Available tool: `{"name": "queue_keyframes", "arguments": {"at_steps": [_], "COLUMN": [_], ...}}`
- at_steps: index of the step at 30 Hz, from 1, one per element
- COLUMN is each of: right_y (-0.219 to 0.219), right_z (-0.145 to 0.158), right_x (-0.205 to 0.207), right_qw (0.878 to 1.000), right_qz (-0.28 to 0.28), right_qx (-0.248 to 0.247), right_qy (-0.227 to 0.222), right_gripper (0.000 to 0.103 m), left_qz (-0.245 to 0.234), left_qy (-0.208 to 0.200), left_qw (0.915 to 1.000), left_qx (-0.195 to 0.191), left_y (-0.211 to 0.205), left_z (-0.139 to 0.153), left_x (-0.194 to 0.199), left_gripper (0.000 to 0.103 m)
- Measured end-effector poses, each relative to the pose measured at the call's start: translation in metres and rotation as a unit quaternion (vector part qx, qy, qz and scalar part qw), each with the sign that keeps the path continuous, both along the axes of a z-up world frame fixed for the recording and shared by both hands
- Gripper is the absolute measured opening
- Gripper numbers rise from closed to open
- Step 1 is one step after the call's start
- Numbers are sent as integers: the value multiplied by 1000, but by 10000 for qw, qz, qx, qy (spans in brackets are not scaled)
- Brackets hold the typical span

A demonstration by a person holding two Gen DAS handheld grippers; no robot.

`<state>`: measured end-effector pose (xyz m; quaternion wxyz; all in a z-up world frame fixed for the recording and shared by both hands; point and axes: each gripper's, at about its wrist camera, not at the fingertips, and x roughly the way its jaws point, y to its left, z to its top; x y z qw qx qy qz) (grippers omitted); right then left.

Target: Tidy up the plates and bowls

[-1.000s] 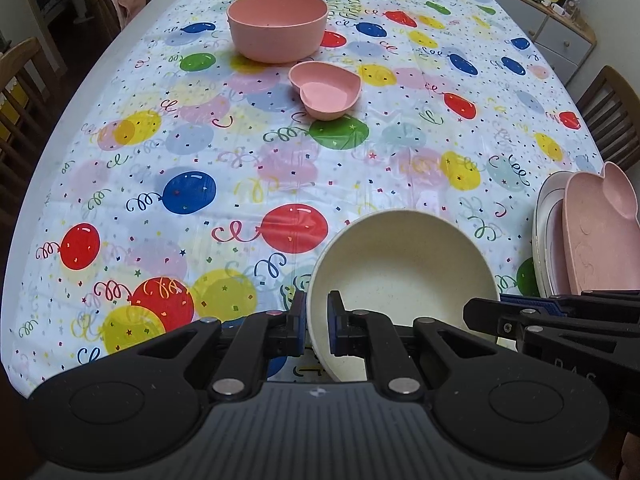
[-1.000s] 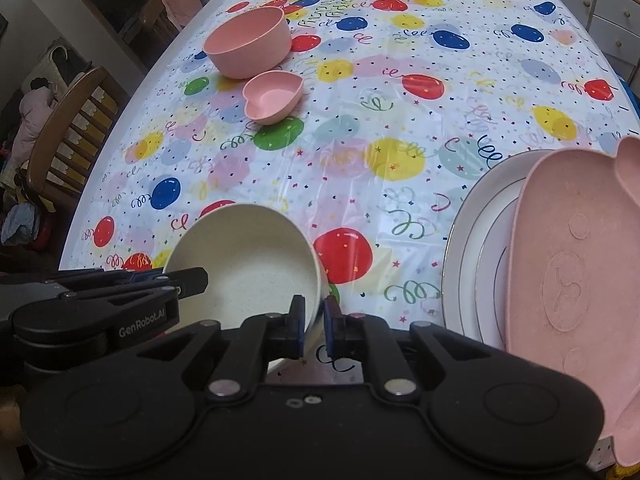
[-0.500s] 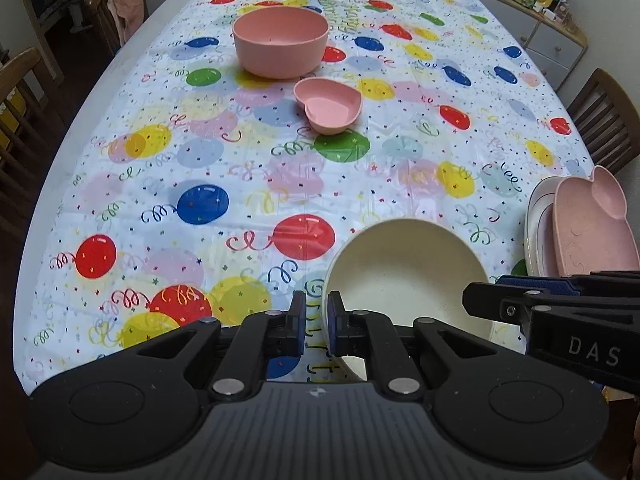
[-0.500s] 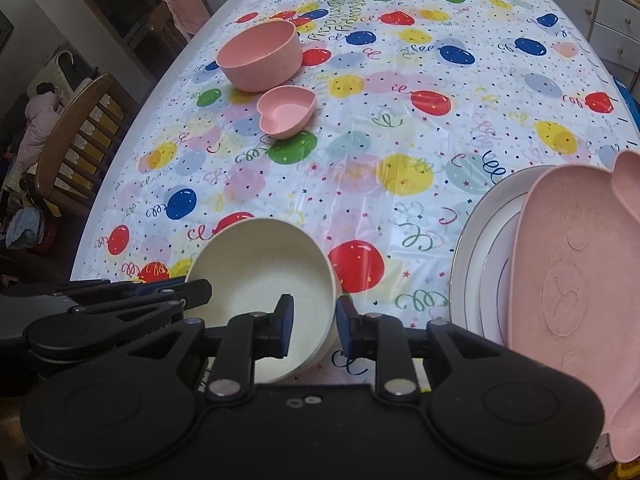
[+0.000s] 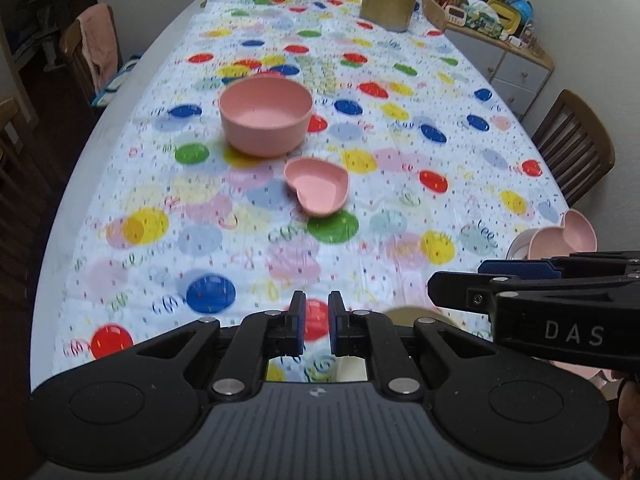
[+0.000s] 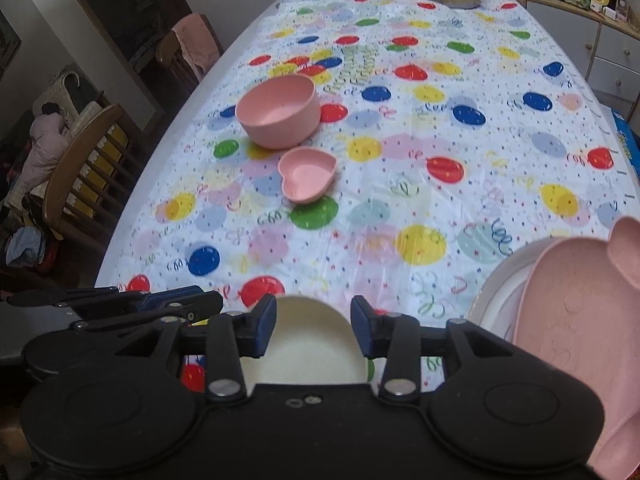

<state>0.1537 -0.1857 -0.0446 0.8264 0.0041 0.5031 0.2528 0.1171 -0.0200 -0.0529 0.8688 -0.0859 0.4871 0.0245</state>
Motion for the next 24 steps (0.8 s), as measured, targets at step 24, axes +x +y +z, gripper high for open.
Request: {"name": "queue_keyframes", "arguments": {"at_steps": [24], "right_y": [60], "right_z": [35], "right_x": [102], "right_qw": [9944], "right_qz": [-870], "right_qx": [247], "right_qy": [-552], "right_gripper": [80], "left_qz": [-458], "left_qy": [-368], "left_qw": [9983], "left_qx": [27], "left_y": [88], "left_z": [16], "left_x": [122], "left_gripper": [18]}}
